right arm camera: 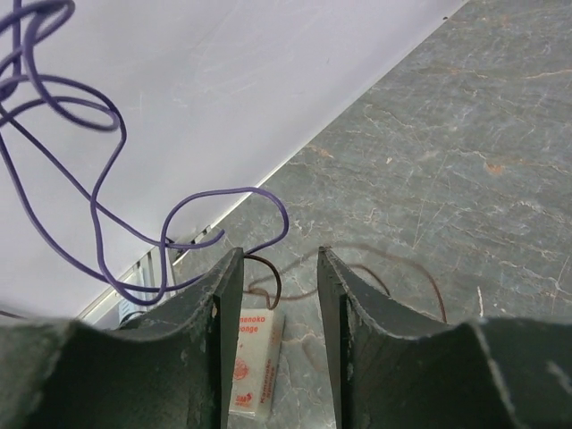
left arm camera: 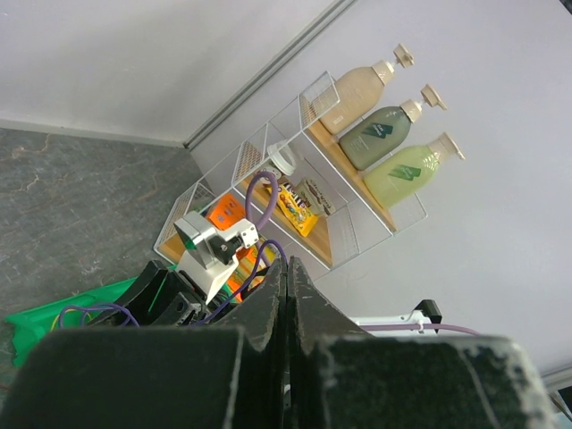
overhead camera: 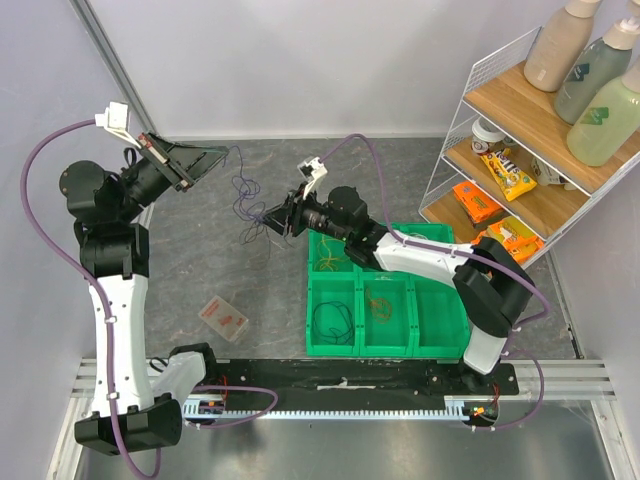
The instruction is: Untangle the cables
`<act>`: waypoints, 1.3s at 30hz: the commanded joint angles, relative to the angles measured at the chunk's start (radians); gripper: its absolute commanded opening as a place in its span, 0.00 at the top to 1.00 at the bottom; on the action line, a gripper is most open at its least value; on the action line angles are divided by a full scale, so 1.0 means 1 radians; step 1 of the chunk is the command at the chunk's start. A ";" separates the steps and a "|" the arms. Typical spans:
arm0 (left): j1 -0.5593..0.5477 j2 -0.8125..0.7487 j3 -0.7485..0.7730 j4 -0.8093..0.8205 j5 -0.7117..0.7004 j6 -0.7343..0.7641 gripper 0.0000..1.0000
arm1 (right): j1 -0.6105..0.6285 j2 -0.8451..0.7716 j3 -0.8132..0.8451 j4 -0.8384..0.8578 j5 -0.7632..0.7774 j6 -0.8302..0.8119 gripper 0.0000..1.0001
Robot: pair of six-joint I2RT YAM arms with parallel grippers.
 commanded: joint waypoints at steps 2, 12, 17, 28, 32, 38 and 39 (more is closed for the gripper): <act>-0.004 -0.024 0.035 0.029 0.024 -0.038 0.98 | 0.002 -0.044 -0.035 0.075 -0.009 0.005 0.53; -0.004 -0.029 0.036 0.028 0.024 -0.042 0.98 | 0.002 -0.023 -0.043 0.113 -0.032 0.026 0.53; -0.006 -0.032 0.036 0.029 0.024 -0.046 0.98 | 0.002 -0.008 -0.036 0.121 -0.038 0.040 0.62; -0.004 -0.043 0.072 -0.026 -0.023 0.002 0.98 | 0.002 -0.060 -0.081 0.032 0.120 0.023 1.00; -0.004 -0.062 0.197 -0.302 -0.255 0.222 0.98 | -0.010 -0.136 -0.110 -0.174 0.447 0.042 1.00; -0.009 -0.075 0.406 -0.631 -0.691 0.424 0.98 | -0.157 -0.299 -0.208 -0.359 0.628 0.063 1.00; -0.010 -0.073 0.420 -0.651 -0.750 0.436 0.98 | -0.188 -0.323 -0.217 -0.383 0.629 0.053 1.00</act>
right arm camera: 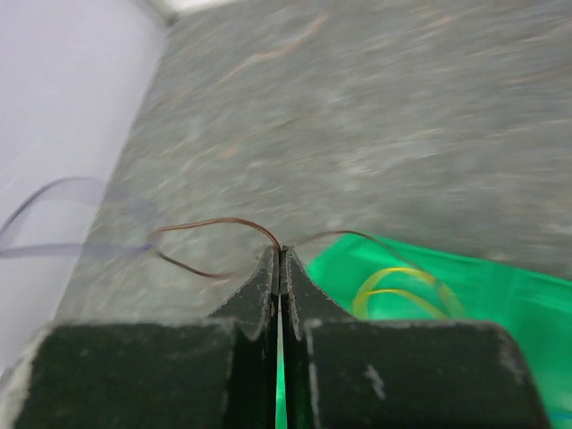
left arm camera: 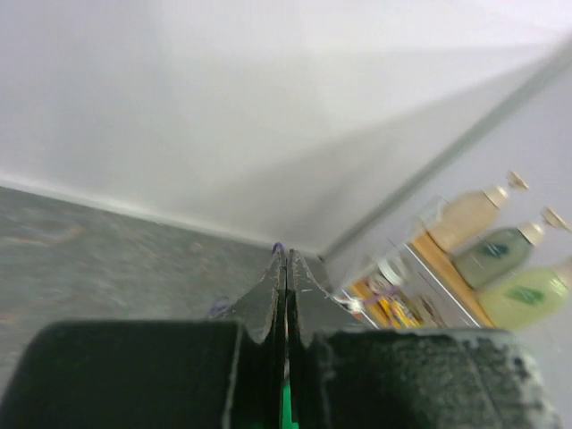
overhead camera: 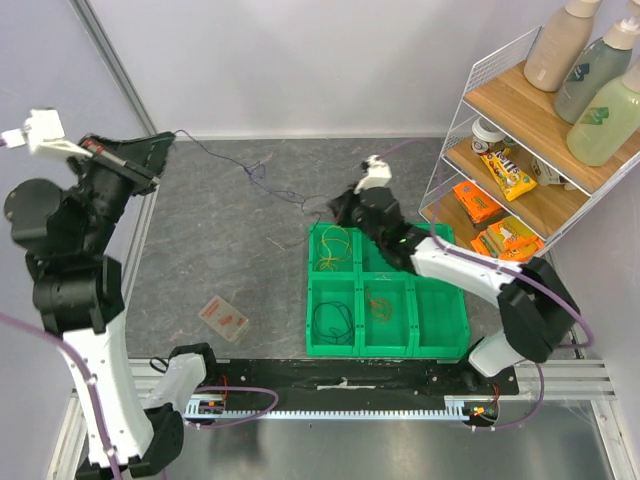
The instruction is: Untangle the cables
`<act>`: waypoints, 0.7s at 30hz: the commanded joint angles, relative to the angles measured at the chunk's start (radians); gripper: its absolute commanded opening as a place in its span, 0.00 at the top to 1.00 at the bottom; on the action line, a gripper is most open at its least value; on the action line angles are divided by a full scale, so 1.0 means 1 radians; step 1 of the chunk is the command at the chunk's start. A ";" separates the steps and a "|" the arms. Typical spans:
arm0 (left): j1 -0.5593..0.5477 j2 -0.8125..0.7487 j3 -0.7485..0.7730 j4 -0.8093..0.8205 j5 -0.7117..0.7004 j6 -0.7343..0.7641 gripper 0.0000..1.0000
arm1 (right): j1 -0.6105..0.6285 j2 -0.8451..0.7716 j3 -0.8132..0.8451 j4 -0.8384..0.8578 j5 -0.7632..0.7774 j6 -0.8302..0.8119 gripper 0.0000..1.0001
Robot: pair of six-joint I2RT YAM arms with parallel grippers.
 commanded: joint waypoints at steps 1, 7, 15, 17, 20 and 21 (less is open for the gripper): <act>-0.007 -0.022 0.102 -0.215 -0.369 0.188 0.98 | -0.143 -0.156 -0.053 -0.141 0.170 -0.018 1.00; -0.004 -0.002 0.102 -0.214 -0.456 0.216 0.98 | -0.287 -0.279 -0.044 -0.216 0.084 -0.179 1.00; -0.006 0.042 -0.008 -0.122 -0.420 0.247 0.98 | -0.291 -0.356 0.073 -0.396 0.123 -0.397 1.00; -0.006 0.051 -0.005 -0.126 -0.465 0.268 0.98 | -0.289 -0.396 0.090 -0.428 0.188 -0.426 1.00; -0.006 0.065 0.033 -0.151 -0.612 0.308 0.98 | -0.294 -0.445 0.127 -0.492 0.274 -0.474 1.00; -0.007 0.073 0.047 -0.155 -0.645 0.319 0.98 | -0.292 -0.466 0.140 -0.517 0.278 -0.475 1.00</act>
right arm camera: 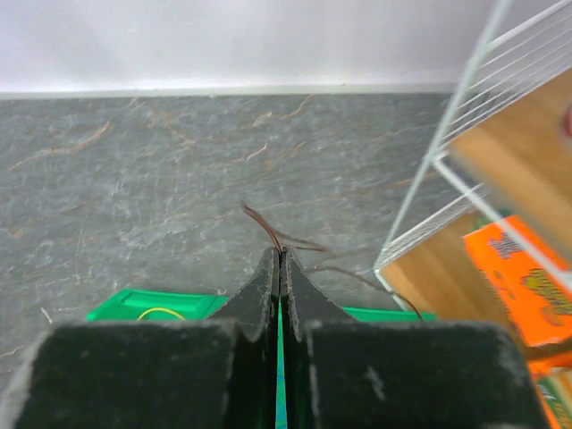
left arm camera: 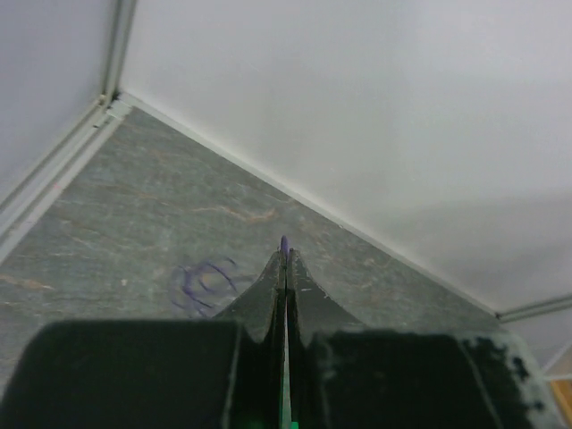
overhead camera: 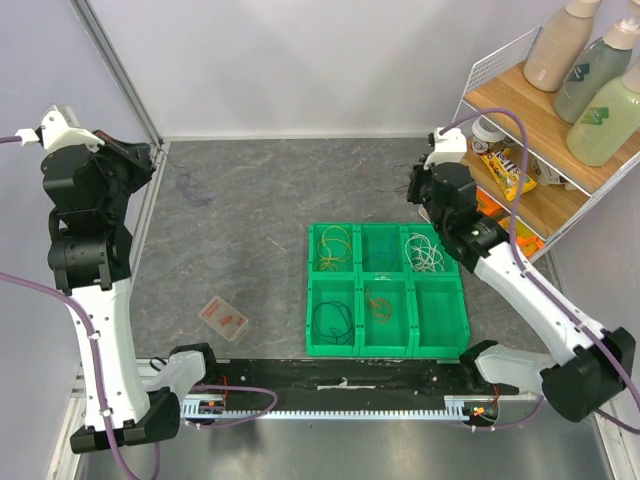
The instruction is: Untangle the cables
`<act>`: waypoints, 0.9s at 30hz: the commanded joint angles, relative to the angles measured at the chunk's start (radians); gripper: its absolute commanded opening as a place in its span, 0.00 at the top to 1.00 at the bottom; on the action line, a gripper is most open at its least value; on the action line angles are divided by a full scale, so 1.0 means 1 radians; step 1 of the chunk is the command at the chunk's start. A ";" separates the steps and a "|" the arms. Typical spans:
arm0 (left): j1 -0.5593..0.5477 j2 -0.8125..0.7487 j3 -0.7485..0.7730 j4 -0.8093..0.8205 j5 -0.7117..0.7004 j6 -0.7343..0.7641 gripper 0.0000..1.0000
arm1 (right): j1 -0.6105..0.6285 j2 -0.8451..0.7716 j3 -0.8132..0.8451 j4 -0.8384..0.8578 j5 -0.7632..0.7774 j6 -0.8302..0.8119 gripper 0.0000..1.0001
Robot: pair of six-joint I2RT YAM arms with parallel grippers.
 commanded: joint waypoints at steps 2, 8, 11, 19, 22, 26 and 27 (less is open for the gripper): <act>-0.003 0.003 0.055 0.042 -0.166 0.096 0.98 | -0.004 -0.149 0.118 -0.148 0.061 -0.083 1.00; -0.003 0.038 -0.121 0.172 0.090 0.019 0.98 | -0.002 -0.305 0.207 -0.377 0.033 -0.037 1.00; -0.003 0.063 -0.225 0.251 0.181 -0.018 0.98 | -0.004 -0.405 0.189 -0.489 0.045 0.014 1.00; -0.001 0.110 -0.492 0.409 0.236 -0.067 0.98 | -0.004 -0.621 0.143 -0.777 0.021 0.156 1.00; -0.003 0.133 -0.544 0.444 0.270 -0.088 0.98 | -0.004 -0.658 0.131 -0.860 -0.004 0.236 1.00; -0.001 0.144 -0.564 0.467 0.308 -0.102 0.98 | -0.004 -0.712 0.023 -0.883 -0.099 0.331 1.00; -0.001 0.144 -0.566 0.470 0.310 -0.104 0.98 | -0.004 -0.721 -0.007 -0.887 -0.111 0.354 1.00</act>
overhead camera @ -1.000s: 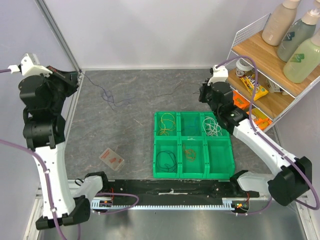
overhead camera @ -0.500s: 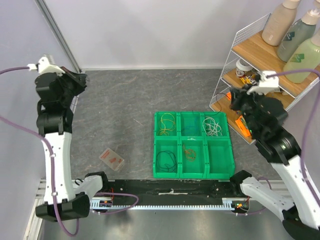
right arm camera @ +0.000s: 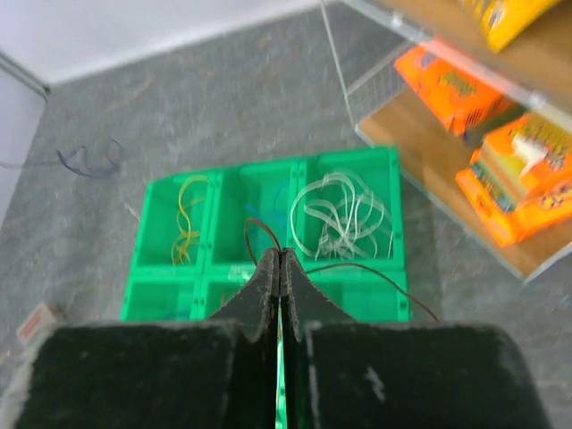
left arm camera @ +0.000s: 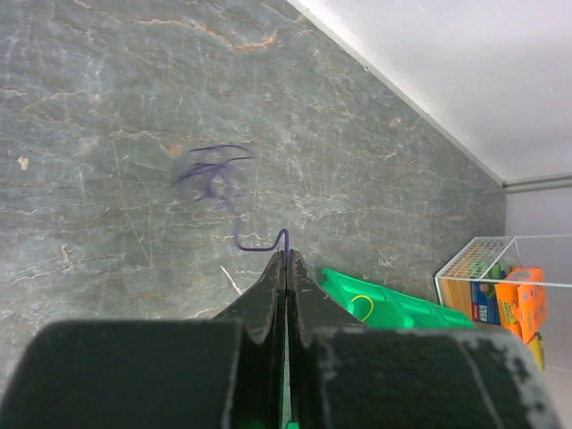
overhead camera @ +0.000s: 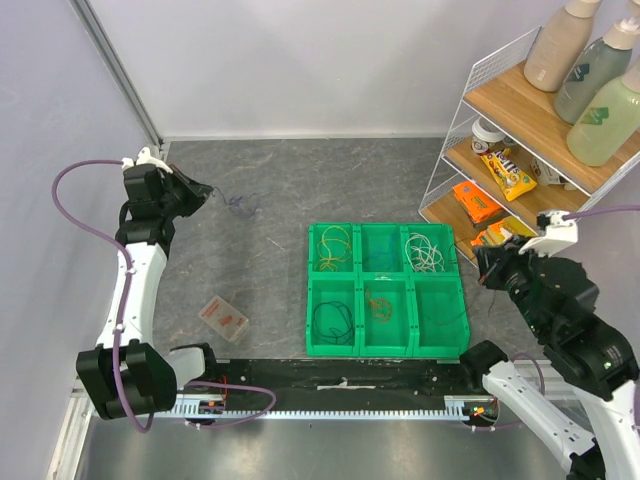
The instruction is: Untangle the cables
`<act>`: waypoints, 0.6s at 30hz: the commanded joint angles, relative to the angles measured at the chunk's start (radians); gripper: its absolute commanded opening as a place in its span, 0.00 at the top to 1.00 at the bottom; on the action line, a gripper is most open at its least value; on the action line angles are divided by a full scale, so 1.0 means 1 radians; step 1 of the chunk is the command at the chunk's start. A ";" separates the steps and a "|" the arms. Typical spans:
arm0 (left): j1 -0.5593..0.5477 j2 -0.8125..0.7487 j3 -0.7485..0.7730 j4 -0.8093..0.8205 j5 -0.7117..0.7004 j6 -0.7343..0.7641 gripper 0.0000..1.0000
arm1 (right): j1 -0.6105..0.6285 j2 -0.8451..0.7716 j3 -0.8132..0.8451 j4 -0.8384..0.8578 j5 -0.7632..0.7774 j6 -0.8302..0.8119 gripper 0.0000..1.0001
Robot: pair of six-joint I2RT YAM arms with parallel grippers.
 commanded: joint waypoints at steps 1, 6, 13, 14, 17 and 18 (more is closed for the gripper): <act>0.000 -0.010 -0.001 0.118 0.060 -0.043 0.98 | -0.003 -0.040 -0.123 -0.095 -0.103 0.150 1.00; 0.000 -0.020 -0.001 0.118 0.068 -0.043 0.98 | -0.001 -0.017 -0.210 -0.162 -0.086 0.248 1.00; 0.000 -0.040 -0.010 0.114 0.076 -0.044 0.98 | -0.001 0.117 -0.243 -0.293 0.041 0.317 1.00; 0.000 -0.043 -0.010 0.114 0.077 -0.047 0.98 | -0.001 0.129 -0.240 -0.308 0.061 0.326 1.00; 0.000 -0.048 -0.012 0.112 0.080 -0.049 0.98 | -0.001 0.126 -0.227 -0.272 0.041 0.310 1.00; 0.002 -0.048 -0.012 0.112 0.080 -0.052 0.98 | -0.001 0.117 -0.228 -0.233 -0.006 0.281 1.00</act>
